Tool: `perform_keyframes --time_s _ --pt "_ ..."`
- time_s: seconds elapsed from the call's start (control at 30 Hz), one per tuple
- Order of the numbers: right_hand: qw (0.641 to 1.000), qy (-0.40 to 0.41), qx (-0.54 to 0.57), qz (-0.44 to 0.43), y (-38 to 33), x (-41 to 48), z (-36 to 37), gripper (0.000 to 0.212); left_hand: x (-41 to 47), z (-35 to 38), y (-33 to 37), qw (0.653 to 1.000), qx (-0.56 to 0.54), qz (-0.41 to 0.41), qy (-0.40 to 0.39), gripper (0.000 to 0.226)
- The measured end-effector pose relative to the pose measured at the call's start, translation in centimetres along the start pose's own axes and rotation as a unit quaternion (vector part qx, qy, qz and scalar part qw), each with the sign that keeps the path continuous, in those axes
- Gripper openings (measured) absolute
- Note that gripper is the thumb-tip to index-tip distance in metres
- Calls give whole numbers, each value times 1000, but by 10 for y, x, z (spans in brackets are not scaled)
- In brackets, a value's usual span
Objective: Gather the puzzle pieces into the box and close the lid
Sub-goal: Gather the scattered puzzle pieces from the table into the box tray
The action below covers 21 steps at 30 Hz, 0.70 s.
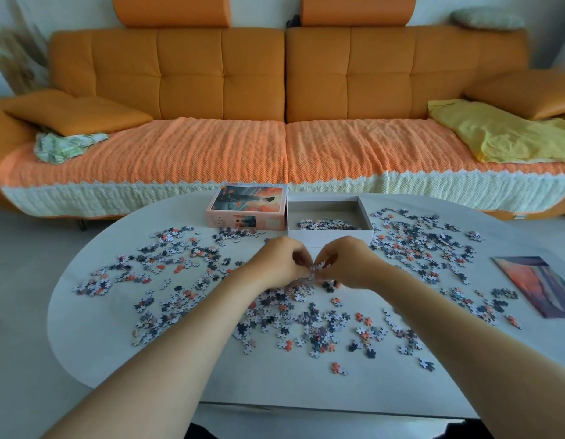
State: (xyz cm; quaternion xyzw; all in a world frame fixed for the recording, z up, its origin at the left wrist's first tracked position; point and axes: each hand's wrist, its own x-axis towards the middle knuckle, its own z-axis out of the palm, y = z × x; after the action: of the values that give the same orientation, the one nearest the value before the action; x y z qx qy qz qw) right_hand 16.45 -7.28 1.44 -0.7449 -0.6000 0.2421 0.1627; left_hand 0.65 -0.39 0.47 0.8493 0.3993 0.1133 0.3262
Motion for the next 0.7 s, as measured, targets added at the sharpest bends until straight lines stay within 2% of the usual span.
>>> perform_keyframes --time_s 0.1,0.23,0.37,0.43,0.53,0.7 --pt "999 30 15 -9 -2 8 -18 14 14 -8 9 999 -35 17 29 9" --pt "989 141 35 -21 -3 26 -42 12 42 -22 21 991 -79 37 99 9" --pt "970 226 47 -71 1 46 -51 9 66 -25 27 983 -91 59 150 7" --pt "974 215 30 -70 8 52 -48 8 75 -20 23 984 -77 56 151 15" --pt "991 126 -16 -43 18 52 -43 20 82 -11 12 991 -34 42 123 32" --pt "990 99 -70 -66 19 43 -42 30 74 -9 3 993 70 65 64 32"
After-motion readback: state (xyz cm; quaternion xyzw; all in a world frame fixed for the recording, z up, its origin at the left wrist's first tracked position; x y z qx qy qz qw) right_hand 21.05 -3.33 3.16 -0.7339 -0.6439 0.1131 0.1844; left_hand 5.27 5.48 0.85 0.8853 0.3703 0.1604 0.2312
